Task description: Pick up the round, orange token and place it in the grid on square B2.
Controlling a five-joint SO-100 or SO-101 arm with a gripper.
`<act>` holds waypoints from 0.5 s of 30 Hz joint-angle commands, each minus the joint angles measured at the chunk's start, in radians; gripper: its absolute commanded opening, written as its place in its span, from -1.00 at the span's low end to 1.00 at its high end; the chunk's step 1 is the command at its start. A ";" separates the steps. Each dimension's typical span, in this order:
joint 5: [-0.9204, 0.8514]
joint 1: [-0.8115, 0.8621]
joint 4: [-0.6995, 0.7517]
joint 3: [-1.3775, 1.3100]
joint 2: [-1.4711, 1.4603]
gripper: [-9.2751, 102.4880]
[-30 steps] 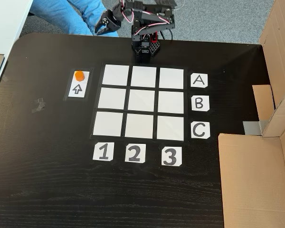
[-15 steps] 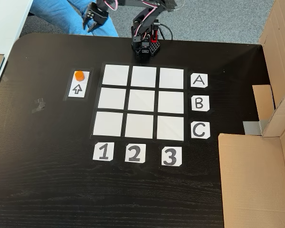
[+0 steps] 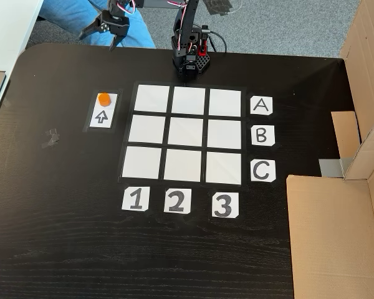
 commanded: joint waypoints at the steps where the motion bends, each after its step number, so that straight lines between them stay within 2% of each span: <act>1: -0.075 -0.015 0.018 -0.071 -0.048 0.17; 15: -0.423 -0.040 0.020 -0.218 -0.302 0.21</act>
